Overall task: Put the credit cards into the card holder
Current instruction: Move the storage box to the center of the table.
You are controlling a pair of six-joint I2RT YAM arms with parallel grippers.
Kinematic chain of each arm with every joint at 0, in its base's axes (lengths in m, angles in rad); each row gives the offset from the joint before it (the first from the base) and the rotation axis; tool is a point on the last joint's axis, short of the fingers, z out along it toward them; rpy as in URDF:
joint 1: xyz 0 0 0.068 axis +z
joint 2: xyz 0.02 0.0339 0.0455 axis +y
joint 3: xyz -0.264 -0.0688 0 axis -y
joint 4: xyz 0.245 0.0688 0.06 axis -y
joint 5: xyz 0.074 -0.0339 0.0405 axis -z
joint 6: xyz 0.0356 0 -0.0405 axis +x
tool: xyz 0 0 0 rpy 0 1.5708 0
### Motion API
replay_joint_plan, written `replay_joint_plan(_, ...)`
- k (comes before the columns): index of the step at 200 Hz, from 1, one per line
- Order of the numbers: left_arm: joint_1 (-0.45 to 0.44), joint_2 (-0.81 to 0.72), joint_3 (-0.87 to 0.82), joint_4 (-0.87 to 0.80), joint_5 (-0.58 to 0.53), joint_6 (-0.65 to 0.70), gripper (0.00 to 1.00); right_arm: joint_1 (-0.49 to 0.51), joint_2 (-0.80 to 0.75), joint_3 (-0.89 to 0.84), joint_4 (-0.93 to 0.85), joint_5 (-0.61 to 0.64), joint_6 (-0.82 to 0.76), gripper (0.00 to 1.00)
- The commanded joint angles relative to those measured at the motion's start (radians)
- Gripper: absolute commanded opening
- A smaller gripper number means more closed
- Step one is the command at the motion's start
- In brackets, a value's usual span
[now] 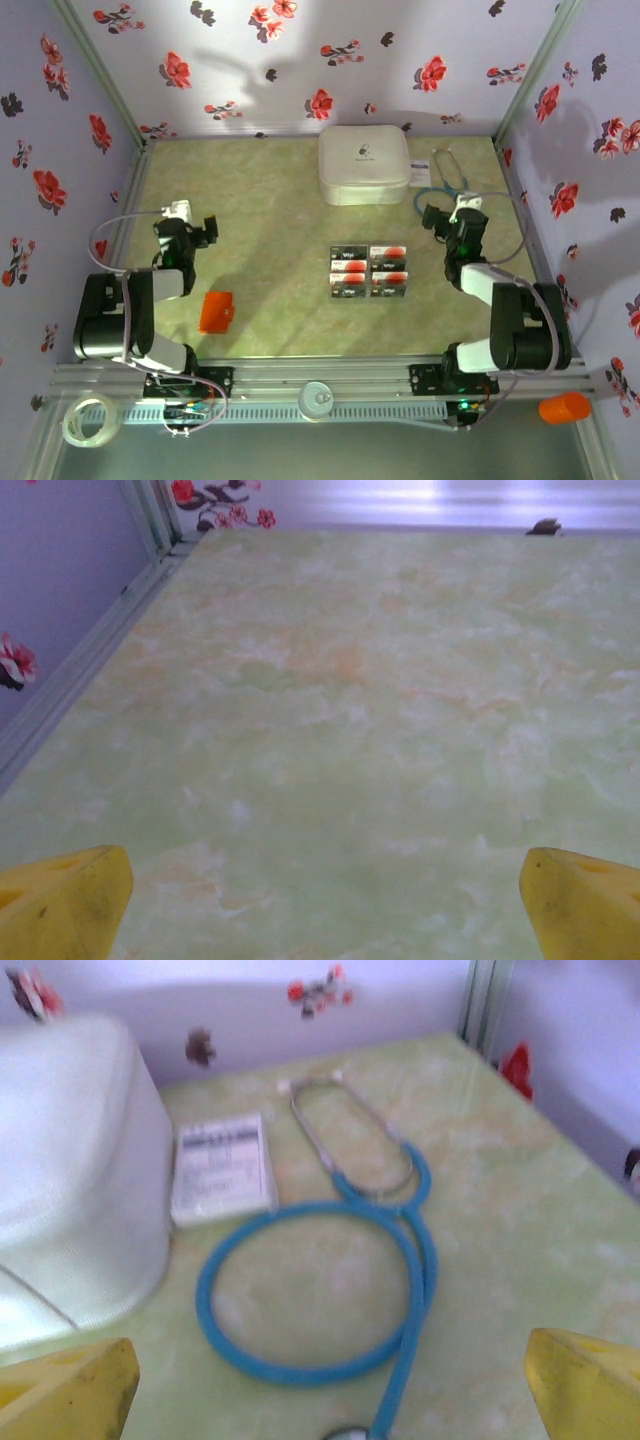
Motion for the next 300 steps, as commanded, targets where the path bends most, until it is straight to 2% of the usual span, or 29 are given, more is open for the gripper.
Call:
replay_joint_plan(1, 0.008, -0.057, 0.036, -0.097, -0.015, -0.003, 1.0, -0.006, -0.087, 0.055, -0.135, 0.05, 0.038, 0.99)
replay_joint_plan(27, 0.007, -0.131, 0.085, -0.214, -0.041, -0.027, 1.0, -0.006, -0.186, 0.156, -0.394, 0.237, 0.308, 0.99)
replay_joint_plan(36, 0.007, -0.159, 0.113, -0.266, -0.043, -0.056, 1.0, -0.009, -0.217, 0.19, -0.476, 0.249, 0.355, 0.99)
replay_joint_plan(59, -0.004, -0.22, 0.21, -0.439, -0.039, -0.175, 1.0, -0.01, -0.287, 0.243, -0.61, 0.061, 0.343, 0.99)
replay_joint_plan(80, -0.05, -0.268, 0.288, -0.596, -0.034, -0.254, 1.0, -0.008, -0.368, 0.232, -0.676, -0.185, 0.345, 0.99)
replay_joint_plan(98, -0.107, -0.306, 0.33, -0.698, -0.034, -0.291, 1.0, 0.01, -0.429, 0.222, -0.792, -0.333, 0.381, 0.94)
replay_joint_plan(125, -0.198, -0.345, 0.346, -0.771, -0.038, -0.35, 1.0, 0.131, -0.523, 0.169, -0.959, -0.422, 0.409, 0.87)
replay_joint_plan(173, -0.311, -0.329, 0.352, -0.798, -0.052, -0.398, 1.0, 0.445, -0.662, 0.064, -1.111, -0.404, 0.528, 0.82)
replay_joint_plan(201, -0.334, -0.304, 0.36, -0.797, -0.054, -0.41, 1.0, 0.624, -0.663, -0.016, -1.076, -0.37, 0.609, 0.82)
replay_joint_plan(244, -0.348, -0.269, 0.378, -0.82, -0.061, -0.418, 1.0, 0.829, -0.524, -0.109, -0.869, -0.282, 0.721, 0.82)
replay_joint_plan(267, -0.349, -0.25, 0.389, -0.836, -0.063, -0.418, 1.0, 0.888, -0.419, -0.098, -0.79, -0.237, 0.73, 0.82)
replay_joint_plan(300, -0.354, -0.239, 0.398, -0.84, -0.065, -0.416, 1.0, 0.9, -0.295, -0.072, -0.705, -0.205, 0.72, 0.83)
